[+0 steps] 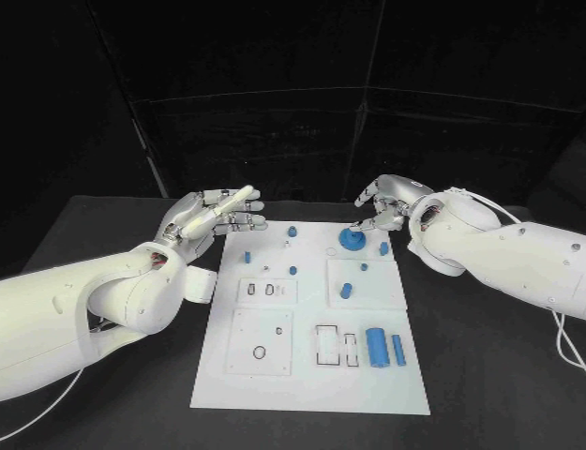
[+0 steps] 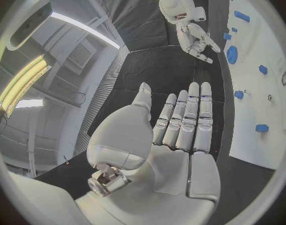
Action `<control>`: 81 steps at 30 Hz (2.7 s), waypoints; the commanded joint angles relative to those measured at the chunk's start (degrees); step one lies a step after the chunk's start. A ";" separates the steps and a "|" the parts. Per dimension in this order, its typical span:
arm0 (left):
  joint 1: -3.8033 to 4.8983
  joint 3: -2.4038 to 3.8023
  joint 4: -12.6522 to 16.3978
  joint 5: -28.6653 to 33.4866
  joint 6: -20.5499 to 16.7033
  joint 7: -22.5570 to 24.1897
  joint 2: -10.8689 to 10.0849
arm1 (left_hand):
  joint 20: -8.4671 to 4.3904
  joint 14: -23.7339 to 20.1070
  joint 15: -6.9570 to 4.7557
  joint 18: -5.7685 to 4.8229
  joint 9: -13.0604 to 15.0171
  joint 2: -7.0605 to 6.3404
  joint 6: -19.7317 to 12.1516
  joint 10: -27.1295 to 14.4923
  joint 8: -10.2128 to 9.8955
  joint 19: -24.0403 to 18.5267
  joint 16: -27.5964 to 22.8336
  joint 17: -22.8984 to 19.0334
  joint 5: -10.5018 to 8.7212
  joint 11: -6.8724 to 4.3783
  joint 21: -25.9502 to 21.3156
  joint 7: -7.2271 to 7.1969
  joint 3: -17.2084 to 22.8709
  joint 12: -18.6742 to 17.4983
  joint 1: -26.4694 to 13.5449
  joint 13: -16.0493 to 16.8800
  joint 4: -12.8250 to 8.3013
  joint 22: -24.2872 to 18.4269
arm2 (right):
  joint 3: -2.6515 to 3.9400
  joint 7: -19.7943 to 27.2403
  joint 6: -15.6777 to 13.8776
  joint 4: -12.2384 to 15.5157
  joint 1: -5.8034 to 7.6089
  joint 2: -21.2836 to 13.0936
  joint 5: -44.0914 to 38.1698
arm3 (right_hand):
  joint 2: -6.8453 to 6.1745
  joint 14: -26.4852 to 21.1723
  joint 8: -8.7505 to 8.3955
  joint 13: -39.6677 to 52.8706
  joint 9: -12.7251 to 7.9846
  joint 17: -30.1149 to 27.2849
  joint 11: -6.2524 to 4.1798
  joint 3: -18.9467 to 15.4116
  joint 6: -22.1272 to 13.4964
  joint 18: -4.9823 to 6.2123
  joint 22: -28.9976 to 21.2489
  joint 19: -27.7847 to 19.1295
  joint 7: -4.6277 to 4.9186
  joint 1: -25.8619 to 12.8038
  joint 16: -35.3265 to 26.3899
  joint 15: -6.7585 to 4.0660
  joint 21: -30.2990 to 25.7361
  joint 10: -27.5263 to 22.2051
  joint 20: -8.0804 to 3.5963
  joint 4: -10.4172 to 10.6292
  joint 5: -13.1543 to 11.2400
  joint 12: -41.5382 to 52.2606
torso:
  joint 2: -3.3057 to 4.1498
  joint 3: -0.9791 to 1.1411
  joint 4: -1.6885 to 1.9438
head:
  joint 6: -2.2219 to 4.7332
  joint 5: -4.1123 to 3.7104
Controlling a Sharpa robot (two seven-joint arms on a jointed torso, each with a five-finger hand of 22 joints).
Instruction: Assemble the parts on the task board
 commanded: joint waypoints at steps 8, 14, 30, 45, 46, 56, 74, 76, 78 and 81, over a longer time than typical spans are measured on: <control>0.08 0.04 -0.46 0.16 1.14 0.20 0.62 | 0.04 -0.09 0.22 0.51 -0.06 0.45 0.35 0.09 -0.36 0.33 -0.42 -0.10 0.17 0.46 -0.41 1.71 -0.03 -0.28 0.17 -0.08 -0.42 -0.10 | 0.12 -0.53 6.97 -2.68 0.06 1.75 2.34 | -0.07 4.40 0.02 10.25 0.04 6.66 1.05 -2.00 -1.79 -0.47 2.37 0.39 0.65 4.34 1.55 1.22 1.92 2.57 0.80 5.65 -1.17 8.06 | 0.09 0.02 0.27 | -0.09 -0.54; 0.08 0.04 -0.68 0.18 1.26 0.20 0.82 | 0.05 -0.12 0.23 0.50 -0.06 0.45 0.36 0.08 -0.38 0.32 -0.46 -0.11 0.17 0.47 -0.44 1.71 -0.03 -0.31 0.16 -0.08 -0.42 -0.11 | 0.12 -0.65 9.62 -3.83 0.04 2.82 0.85 | 0.89 4.69 0.74 14.07 0.18 8.39 0.94 -1.48 -0.91 -0.70 3.93 0.98 0.48 5.90 2.21 1.18 3.02 4.53 0.81 4.86 -1.37 10.82 | 0.05 -0.09 0.28 | -0.21 -0.80; 0.08 0.04 -0.88 0.19 1.57 0.25 0.86 | 0.05 -0.14 0.24 0.50 -0.07 0.45 0.36 0.06 -0.40 0.32 -0.49 -0.12 0.17 0.48 -0.46 1.72 -0.04 -0.35 0.15 -0.09 -0.43 -0.13 | 0.10 -0.34 13.34 -4.59 -0.01 3.45 -0.35 | 2.57 4.77 1.78 16.08 0.30 9.08 0.55 -0.17 1.03 -0.84 4.94 1.12 0.01 8.14 2.48 0.91 3.85 5.36 0.60 2.26 -0.89 12.17 | 0.04 0.04 0.15 | -0.65 -0.60; 0.08 0.04 -1.09 0.19 1.79 0.08 0.96 | 0.07 -0.17 0.27 0.49 -0.10 0.39 0.35 -0.01 -0.49 0.32 -0.61 -0.16 0.17 0.51 -0.57 1.75 -0.04 -0.48 0.21 -0.09 -0.53 -0.19 | 0.10 0.30 14.23 -5.74 -0.08 4.13 -0.46 | 3.74 4.75 2.03 16.10 0.24 9.06 0.39 0.91 1.78 -0.87 5.13 1.05 -0.14 8.96 2.48 0.77 4.06 5.19 0.46 0.87 -0.92 12.10 | 0.10 0.04 0.21 | -0.88 -0.62; 0.08 0.04 -1.11 0.19 1.80 0.08 0.98 | 0.07 -0.17 0.27 0.49 -0.10 0.39 0.35 -0.01 -0.49 0.32 -0.61 -0.16 0.17 0.51 -0.57 1.75 -0.04 -0.48 0.21 -0.09 -0.53 -0.19 | 0.10 0.31 14.27 -5.79 -0.09 4.18 -0.46 | 3.90 4.75 2.05 16.14 0.22 9.06 0.38 1.12 1.85 -0.88 5.17 1.05 -0.15 9.10 2.48 0.75 4.10 5.19 0.44 0.63 -1.06 12.10 | 0.10 0.04 0.21 | -0.88 -0.62; 0.08 0.04 -1.19 0.19 1.85 0.02 1.06 | 0.07 -0.15 0.27 0.49 -0.11 0.35 0.35 -0.02 -0.54 0.33 -0.66 -0.17 0.17 0.52 -0.61 1.77 -0.03 -0.54 0.30 -0.09 -0.63 -0.23 | 0.10 0.27 14.59 -6.40 -0.18 4.76 -0.61 | 5.30 4.77 2.27 16.24 0.10 9.23 0.24 3.90 3.01 -0.88 5.26 0.90 -0.23 10.75 2.54 0.63 4.32 5.12 0.33 -2.13 -2.60 12.00 | 0.08 0.02 0.24 | -1.11 -0.59; 0.08 0.04 -1.20 0.19 1.99 -0.03 1.01 | 0.07 -0.13 0.28 0.49 -0.12 0.32 0.36 -0.02 -0.57 0.35 -0.70 -0.18 0.17 0.53 -0.65 1.78 -0.01 -0.59 0.37 -0.09 -0.71 -0.25 | 0.09 3.40 3.12 -3.92 -0.56 4.42 -4.52 | 7.72 5.09 3.59 18.54 0.12 10.75 -0.79 9.96 7.57 -1.14 6.98 1.74 -1.38 10.00 3.01 -0.19 5.55 6.86 -0.38 -4.83 -5.20 13.43 | 0.03 0.06 0.22 | -1.04 -0.47; 0.08 0.04 -1.23 0.19 2.01 -0.04 1.02 | 0.07 -0.13 0.28 0.49 -0.12 0.32 0.36 -0.02 -0.57 0.35 -0.70 -0.18 0.17 0.53 -0.65 1.78 -0.01 -0.59 0.37 -0.09 -0.71 -0.25 | 0.09 3.87 1.75 -3.01 -0.60 4.28 -4.83 | 7.60 5.12 3.57 18.76 0.07 10.87 -0.87 10.46 7.78 -1.17 7.11 1.85 -1.48 9.58 3.05 -0.28 5.65 7.04 -0.47 -4.94 -4.84 13.57 | 0.06 0.09 0.27 | -1.02 -0.48; 0.08 0.04 -1.25 0.19 2.03 -0.05 1.03 | 0.07 -0.13 0.28 0.49 -0.12 0.32 0.36 -0.02 -0.57 0.35 -0.70 -0.18 0.17 0.53 -0.65 1.78 -0.01 -0.59 0.37 -0.09 -0.71 -0.25 | 0.09 4.32 0.69 -1.74 -0.63 4.11 -5.05 | 7.02 5.13 3.23 18.65 -0.10 10.92 -0.86 11.00 7.57 -1.20 7.13 1.90 -1.42 8.73 3.06 -0.30 5.70 6.98 -0.53 -5.02 -3.80 13.45 | 0.09 0.07 0.29 | -0.91 -0.37; 0.08 0.04 -1.25 0.19 2.04 -0.07 1.03 | 0.07 -0.13 0.28 0.49 -0.12 0.32 0.36 -0.02 -0.57 0.35 -0.70 -0.18 0.17 0.53 -0.65 1.78 -0.01 -0.59 0.37 -0.09 -0.71 -0.25 | 0.09 4.58 0.14 0.13 -0.65 4.05 -5.32 | 6.67 5.12 3.07 18.61 -0.16 10.86 -0.83 11.44 7.55 -1.19 7.10 1.90 -1.39 8.13 3.04 -0.29 5.71 6.95 -0.54 -5.06 -3.39 13.39 | 0.07 0.02 0.29 | -0.96 -0.32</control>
